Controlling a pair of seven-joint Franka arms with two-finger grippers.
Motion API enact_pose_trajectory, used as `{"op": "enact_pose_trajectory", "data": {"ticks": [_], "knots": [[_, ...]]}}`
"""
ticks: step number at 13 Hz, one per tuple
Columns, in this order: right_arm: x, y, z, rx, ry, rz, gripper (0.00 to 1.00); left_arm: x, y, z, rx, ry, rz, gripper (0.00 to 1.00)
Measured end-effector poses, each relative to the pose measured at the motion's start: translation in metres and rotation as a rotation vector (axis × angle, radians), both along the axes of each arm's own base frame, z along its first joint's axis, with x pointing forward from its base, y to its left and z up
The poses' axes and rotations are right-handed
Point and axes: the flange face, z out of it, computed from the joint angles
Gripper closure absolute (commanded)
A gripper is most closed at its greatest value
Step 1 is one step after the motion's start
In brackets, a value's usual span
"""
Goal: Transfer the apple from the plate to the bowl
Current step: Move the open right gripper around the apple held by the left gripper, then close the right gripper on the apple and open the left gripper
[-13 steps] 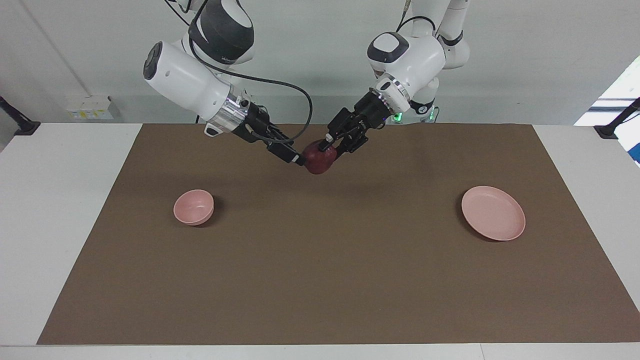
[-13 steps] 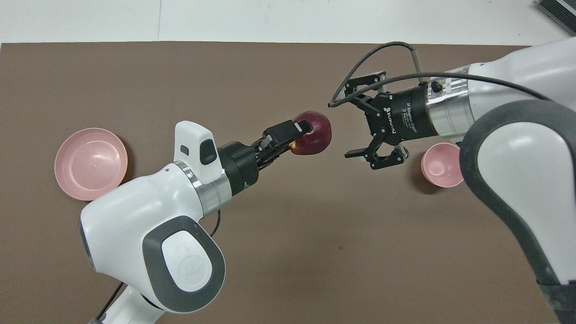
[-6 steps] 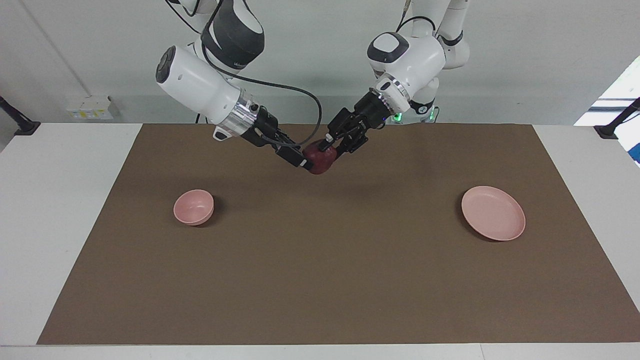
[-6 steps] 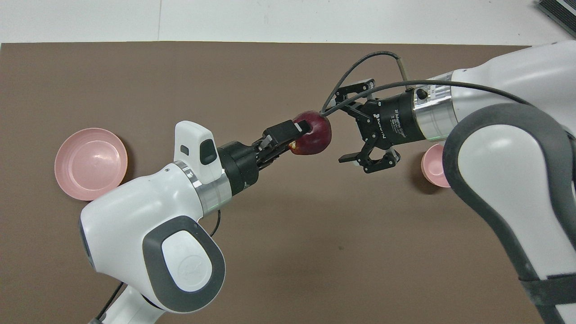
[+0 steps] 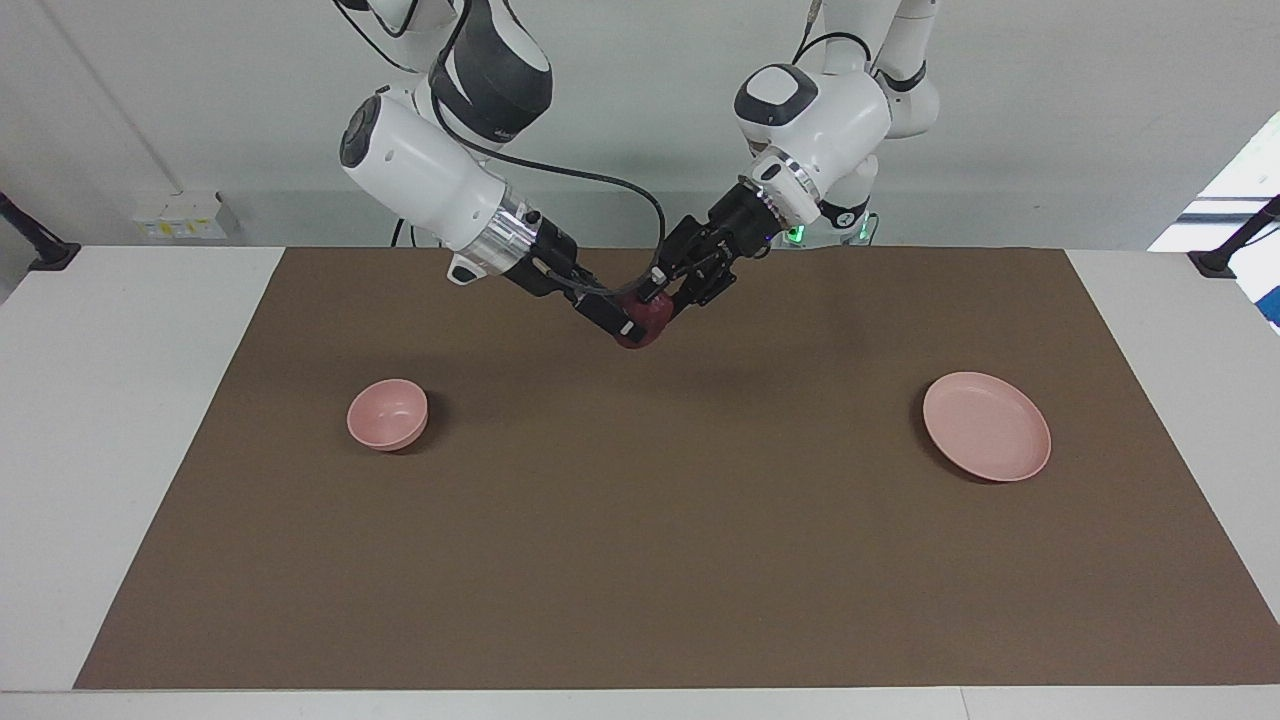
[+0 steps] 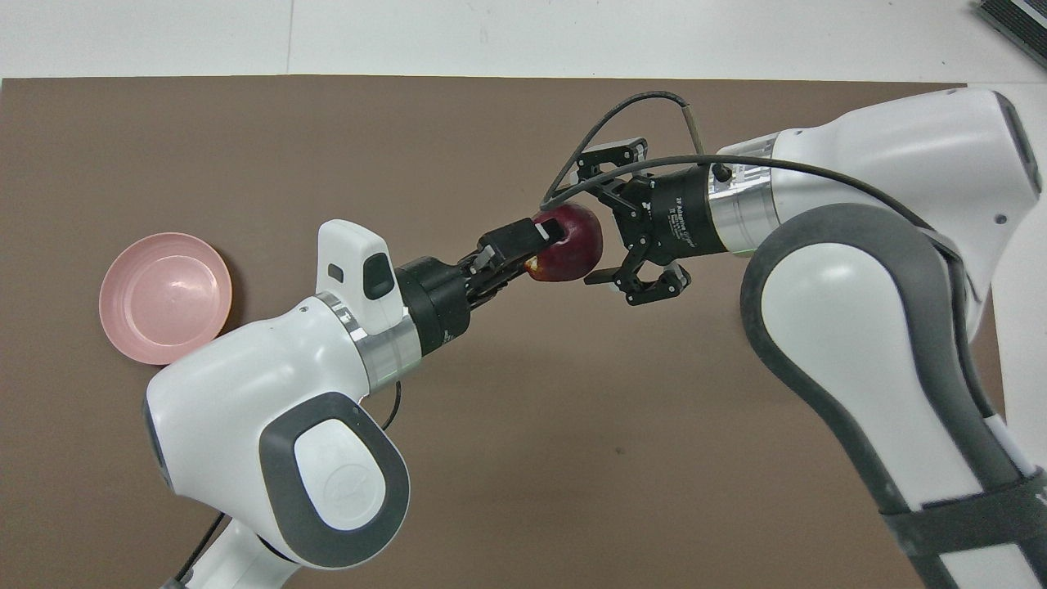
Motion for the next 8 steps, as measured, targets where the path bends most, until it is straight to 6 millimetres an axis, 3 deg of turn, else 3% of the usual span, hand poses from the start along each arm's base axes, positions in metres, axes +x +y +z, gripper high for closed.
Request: {"op": "enact_pose_trajectory", "data": {"ticks": [4, 5, 6, 7, 8], "knots": [[-0.0006, 0.0044, -0.0032, -0.002, 0.005, 0.007, 0.00, -0.0001, -0.0001, 0.0000, 0.000, 0.000, 0.000, 1.00], [-0.0008, 0.0054, -0.0038, -0.002, 0.006, 0.008, 0.18, -0.0001, -0.0001, 0.0000, 0.000, 0.000, 0.000, 1.00], [-0.0010, 0.0062, -0.0041, -0.003, 0.006, 0.010, 0.52, -0.0001, -0.0001, 0.0000, 0.000, 0.000, 0.000, 1.00], [-0.0011, 0.0068, -0.0040, -0.002, 0.005, 0.010, 0.94, -0.0001, -0.0002, -0.0001, 0.000, 0.000, -0.001, 1.00], [-0.0008, 0.0066, -0.0037, -0.002, 0.004, 0.009, 1.00, 0.0001, 0.0002, -0.0008, 0.001, 0.001, 0.000, 1.00]]}}
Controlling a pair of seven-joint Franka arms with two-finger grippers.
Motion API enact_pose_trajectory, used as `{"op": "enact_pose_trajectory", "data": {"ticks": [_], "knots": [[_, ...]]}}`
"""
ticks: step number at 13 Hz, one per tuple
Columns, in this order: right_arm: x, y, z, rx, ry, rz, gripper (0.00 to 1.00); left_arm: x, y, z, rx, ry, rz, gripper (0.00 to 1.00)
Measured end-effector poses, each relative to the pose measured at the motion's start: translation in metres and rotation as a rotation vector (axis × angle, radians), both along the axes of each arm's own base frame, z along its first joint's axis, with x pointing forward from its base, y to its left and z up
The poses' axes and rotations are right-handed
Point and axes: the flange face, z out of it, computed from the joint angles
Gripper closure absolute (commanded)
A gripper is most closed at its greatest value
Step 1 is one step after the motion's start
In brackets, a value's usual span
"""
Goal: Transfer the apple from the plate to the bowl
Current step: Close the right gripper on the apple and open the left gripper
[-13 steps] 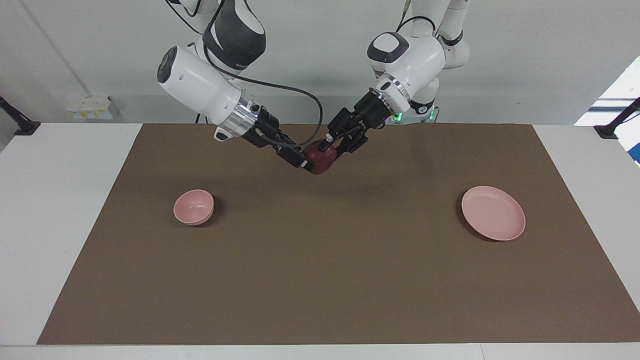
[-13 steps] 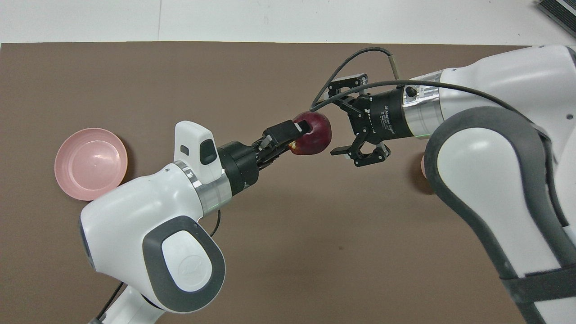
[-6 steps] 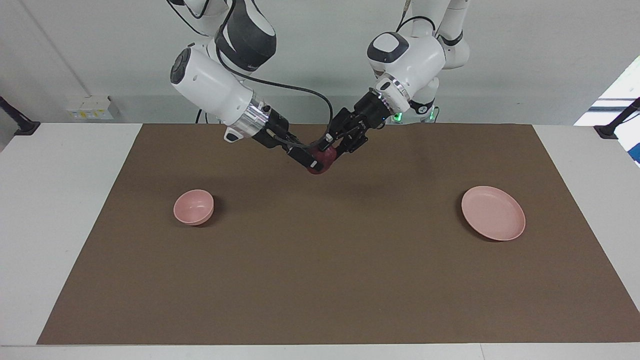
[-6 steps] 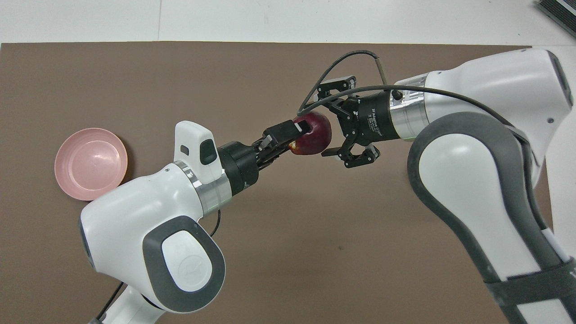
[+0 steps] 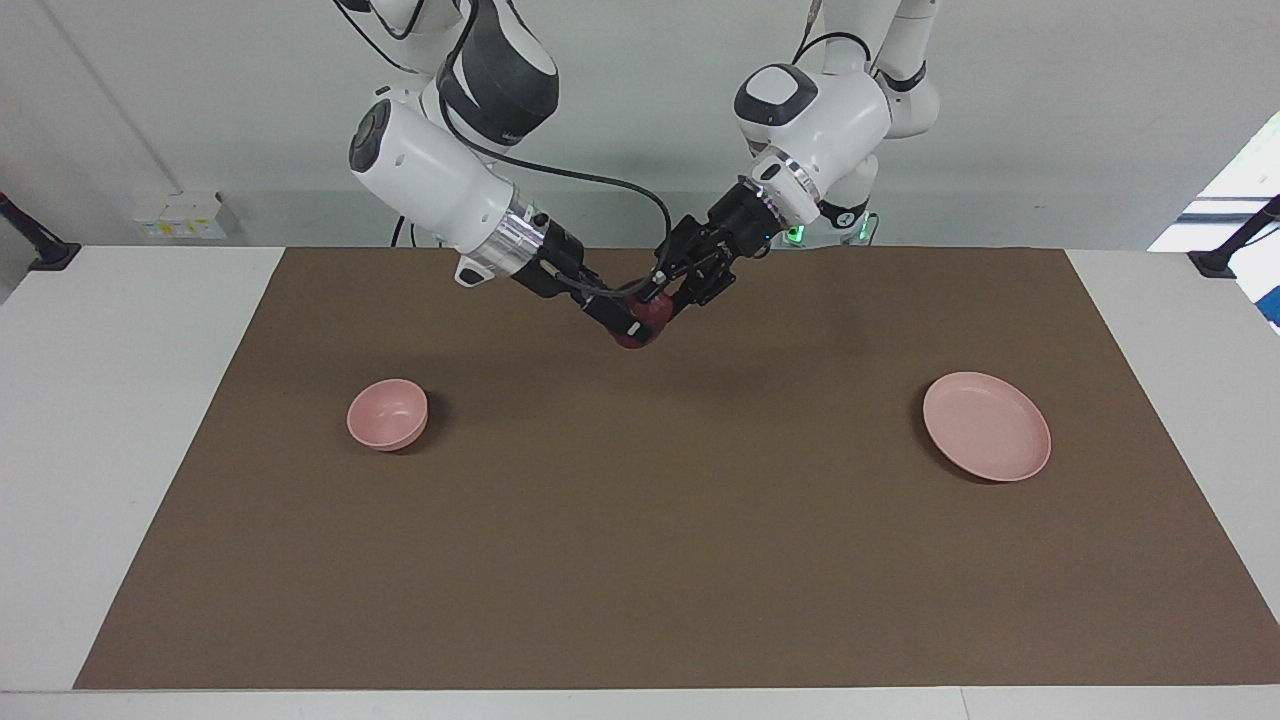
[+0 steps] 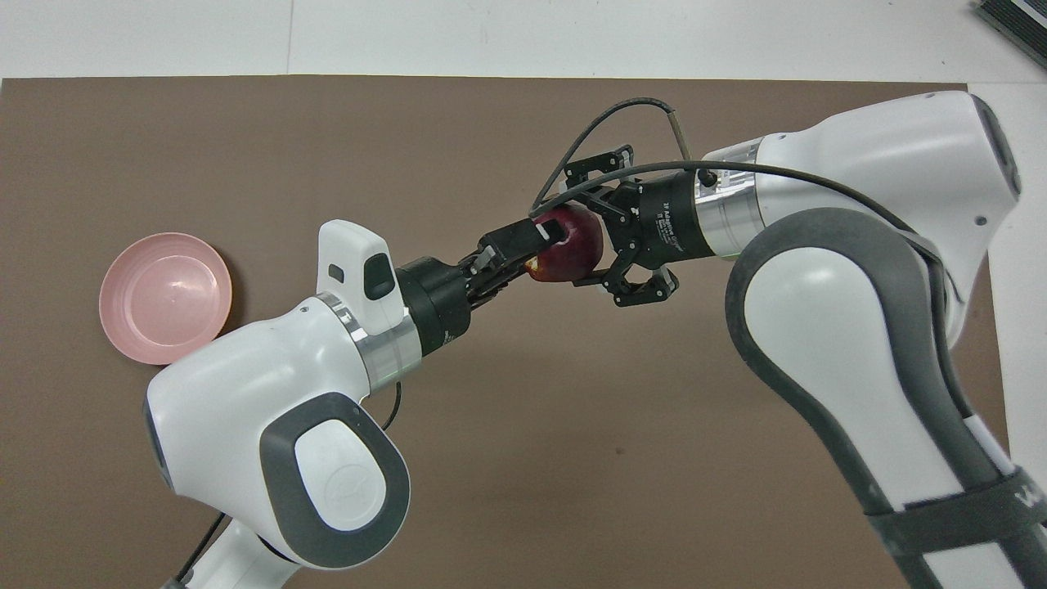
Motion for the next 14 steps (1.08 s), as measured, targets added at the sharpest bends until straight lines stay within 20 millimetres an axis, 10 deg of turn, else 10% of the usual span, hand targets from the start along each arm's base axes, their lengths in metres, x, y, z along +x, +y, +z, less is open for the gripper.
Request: {"op": "enact_pose_trajectory", "data": {"ticks": [5, 6, 7, 14], "knots": [[0.000, 0.000, 0.000, 0.000, 0.000, 0.000, 1.00, 0.000, 0.000, 0.000, 0.000, 0.000, 0.000, 1.00], [0.000, 0.000, 0.000, 0.000, -0.001, 0.001, 1.00, 0.000, 0.000, 0.000, 0.000, 0.000, 0.000, 0.67], [0.000, 0.000, 0.000, 0.000, -0.002, 0.002, 1.00, 0.000, 0.000, 0.000, 0.000, 0.000, 0.000, 0.01], [0.002, -0.002, -0.002, -0.003, -0.016, 0.016, 1.00, 0.002, -0.002, 0.011, 0.015, -0.038, -0.016, 0.00]]}}
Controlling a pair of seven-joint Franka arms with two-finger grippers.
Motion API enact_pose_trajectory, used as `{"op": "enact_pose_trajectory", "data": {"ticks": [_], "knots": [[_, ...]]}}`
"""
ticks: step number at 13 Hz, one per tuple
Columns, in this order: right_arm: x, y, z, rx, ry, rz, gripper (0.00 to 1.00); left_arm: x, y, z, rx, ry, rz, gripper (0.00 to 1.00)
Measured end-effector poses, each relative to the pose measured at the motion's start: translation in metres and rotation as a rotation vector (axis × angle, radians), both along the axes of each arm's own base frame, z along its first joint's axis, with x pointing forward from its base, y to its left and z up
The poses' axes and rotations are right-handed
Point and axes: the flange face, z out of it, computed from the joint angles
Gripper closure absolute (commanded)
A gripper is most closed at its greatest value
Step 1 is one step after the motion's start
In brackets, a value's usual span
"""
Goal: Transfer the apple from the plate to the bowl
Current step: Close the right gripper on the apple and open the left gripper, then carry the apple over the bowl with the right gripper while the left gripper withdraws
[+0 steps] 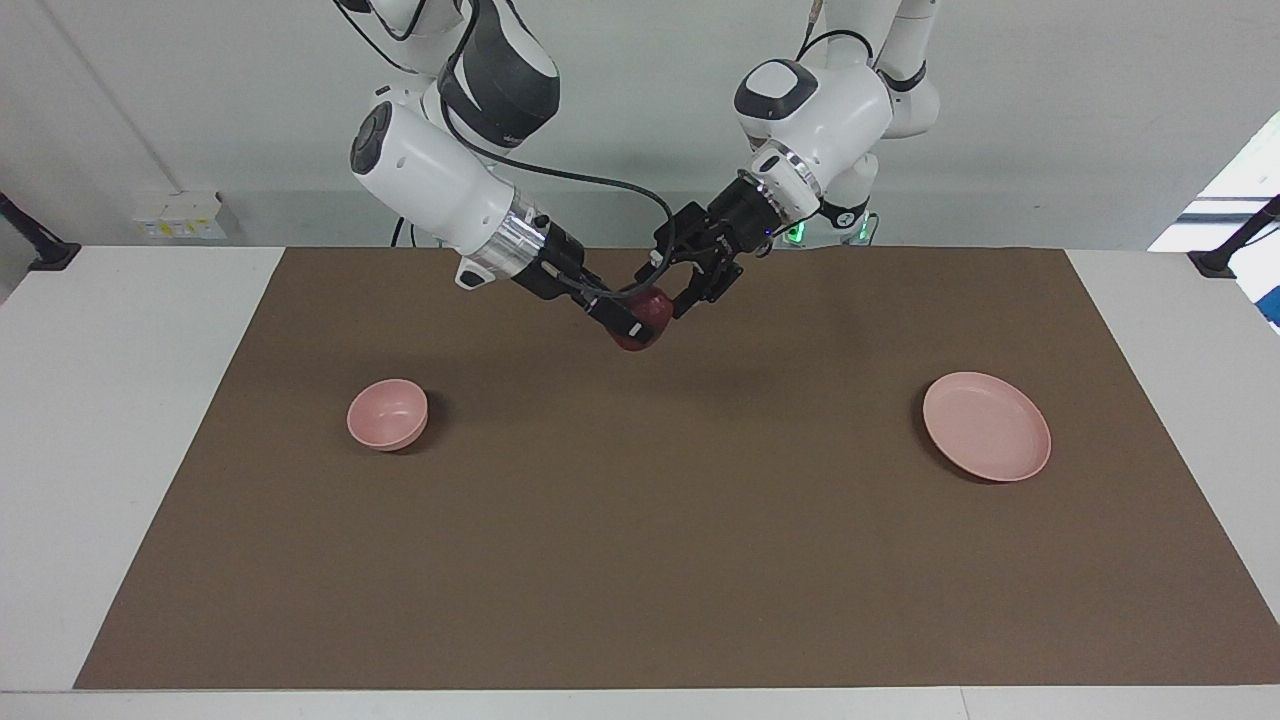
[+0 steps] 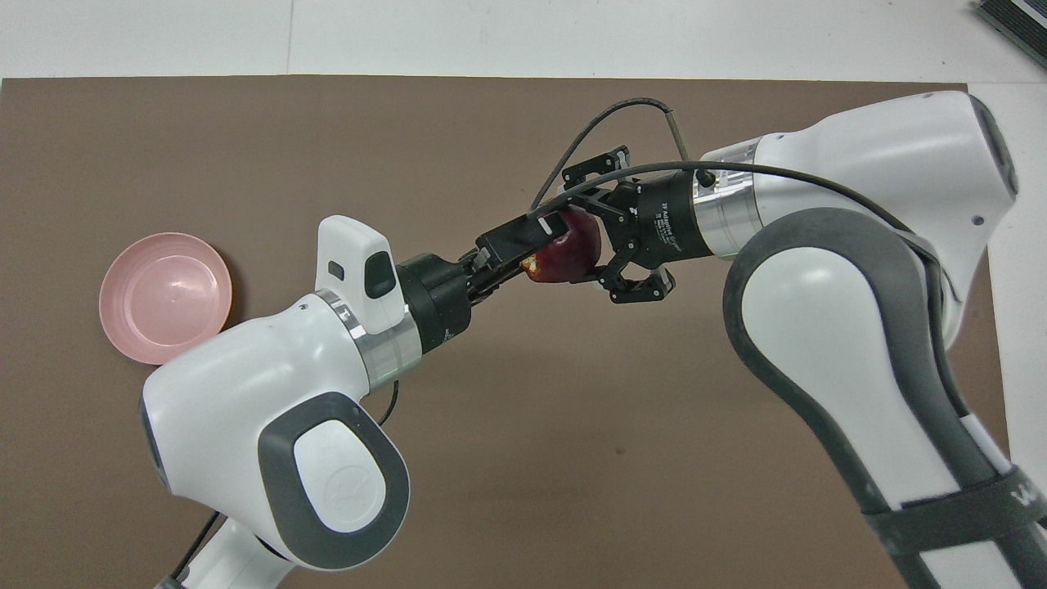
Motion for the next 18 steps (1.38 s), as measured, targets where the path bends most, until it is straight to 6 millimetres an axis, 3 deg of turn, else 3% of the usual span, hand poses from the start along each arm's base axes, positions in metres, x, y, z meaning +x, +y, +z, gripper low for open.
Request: {"op": "enact_pose_trajectory", "data": {"ticks": [4, 8, 13, 18], "knots": [[0.007, -0.018, 0.000, -0.007, -0.045, 0.019, 1.00, 0.004, 0.004, -0.002, 0.000, 0.004, 0.009, 0.00], [0.015, -0.056, -0.006, -0.090, -0.097, 0.080, 1.00, 0.007, 0.016, -0.020, 0.022, 0.033, 0.028, 0.00], [0.022, -0.150, -0.029, -0.323, -0.192, 0.314, 1.00, 0.025, 0.053, -0.036, 0.043, 0.080, 0.046, 0.00], [0.016, -0.231, -0.089, -0.532, -0.273, 0.699, 1.00, 0.039, 0.093, -0.050, 0.333, 0.124, -0.244, 0.00]]}}
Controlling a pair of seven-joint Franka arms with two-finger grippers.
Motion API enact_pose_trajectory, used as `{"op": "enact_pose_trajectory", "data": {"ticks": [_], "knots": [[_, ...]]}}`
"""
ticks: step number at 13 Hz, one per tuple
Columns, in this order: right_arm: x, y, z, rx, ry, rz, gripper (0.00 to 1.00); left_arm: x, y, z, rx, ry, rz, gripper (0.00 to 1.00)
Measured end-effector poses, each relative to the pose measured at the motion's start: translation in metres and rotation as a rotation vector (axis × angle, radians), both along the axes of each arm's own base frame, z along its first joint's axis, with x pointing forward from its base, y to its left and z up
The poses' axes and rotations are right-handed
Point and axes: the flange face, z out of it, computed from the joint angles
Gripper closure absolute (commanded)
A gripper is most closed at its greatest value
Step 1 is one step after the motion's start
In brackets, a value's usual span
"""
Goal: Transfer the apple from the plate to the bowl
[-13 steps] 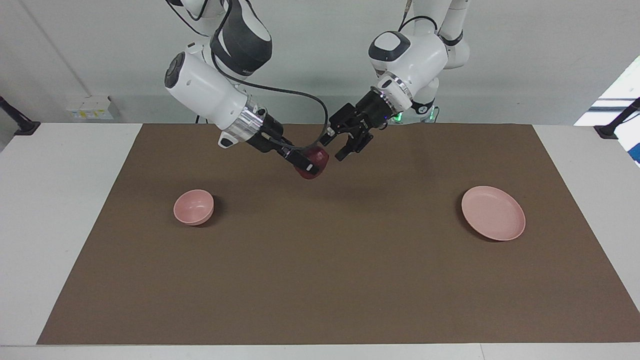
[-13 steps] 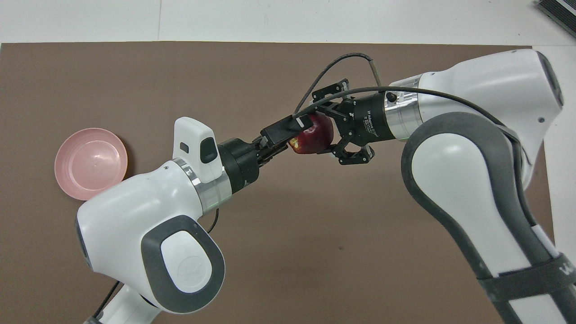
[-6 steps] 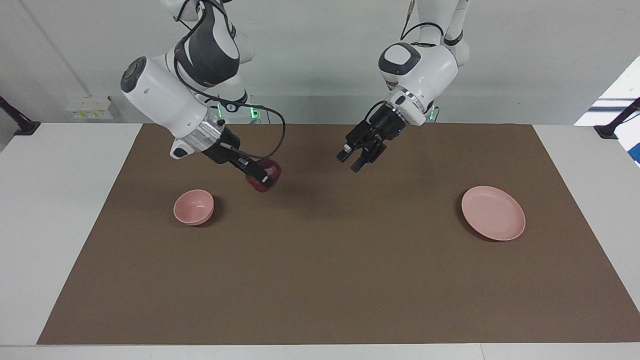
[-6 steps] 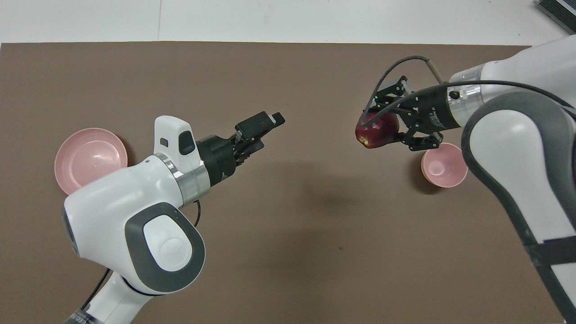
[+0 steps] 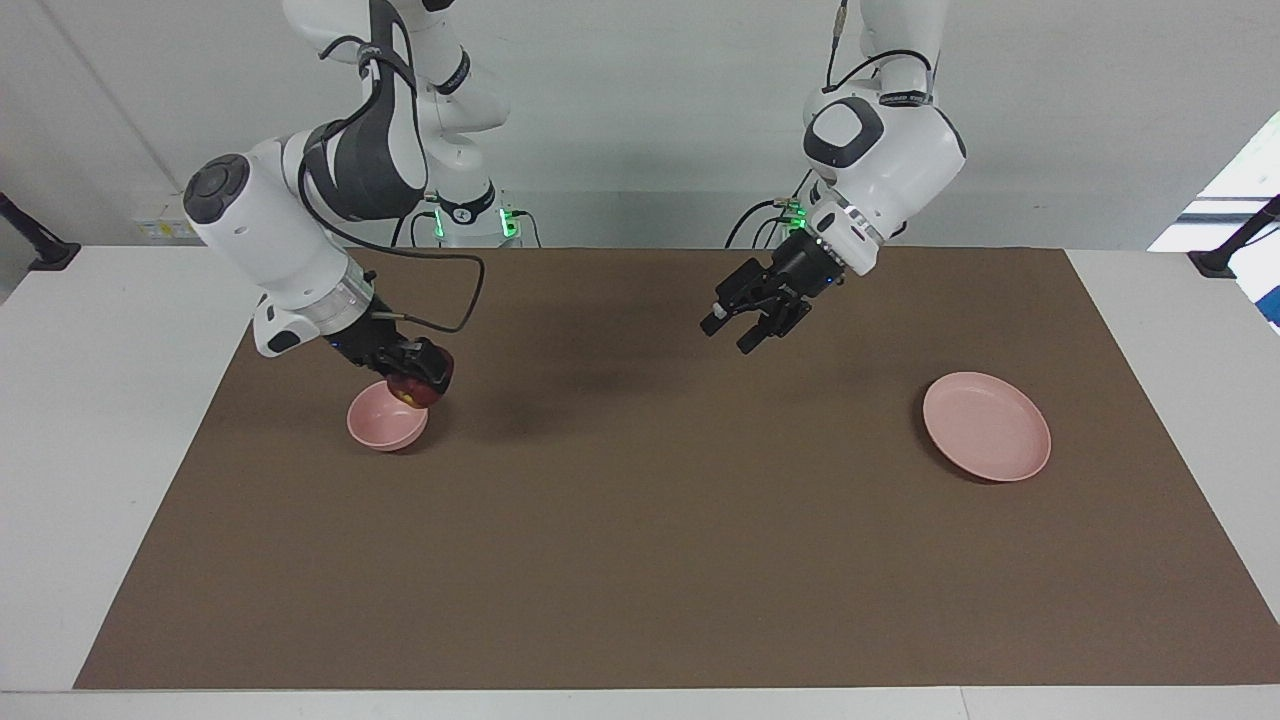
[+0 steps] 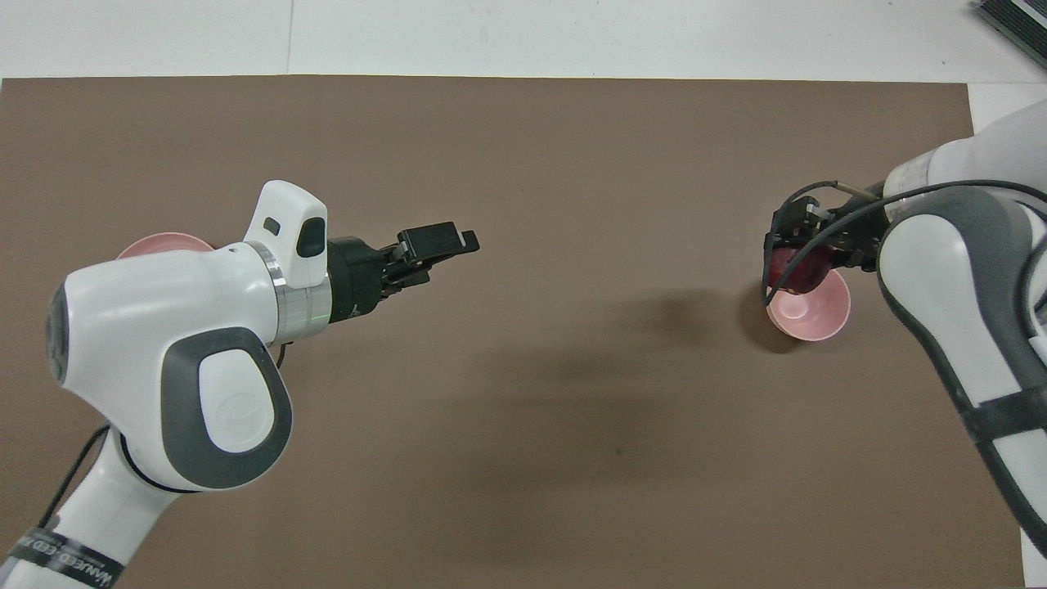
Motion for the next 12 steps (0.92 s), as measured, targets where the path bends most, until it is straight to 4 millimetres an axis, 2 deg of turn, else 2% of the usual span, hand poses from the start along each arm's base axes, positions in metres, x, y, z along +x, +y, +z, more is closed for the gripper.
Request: {"op": "enact_pose_trajectory", "data": {"ticks": [2, 4, 7, 9, 10, 12], "knots": [[-0.004, -0.014, -0.029, -0.040, -0.015, 0.077, 1.00, 0.000, 0.032, -0.009, 0.205, 0.067, -0.148, 0.00], [-0.010, -0.024, -0.053, -0.074, -0.021, 0.129, 1.00, 0.003, 0.063, -0.012, 0.367, 0.104, -0.214, 0.00], [-0.016, -0.048, -0.069, -0.089, -0.028, 0.172, 1.00, 0.017, 0.122, -0.012, 0.530, 0.099, -0.198, 0.00], [-0.018, -0.053, -0.077, -0.091, -0.027, 0.172, 1.00, 0.029, 0.160, 0.001, 0.619, 0.083, -0.196, 0.00], [-0.017, -0.052, -0.081, -0.092, -0.028, 0.173, 1.00, 0.036, 0.172, 0.015, 0.659, 0.073, -0.206, 0.00], [-0.015, -0.052, -0.090, -0.094, -0.023, 0.173, 1.00, 0.045, 0.185, 0.057, 0.711, 0.064, -0.243, 0.00]]}}
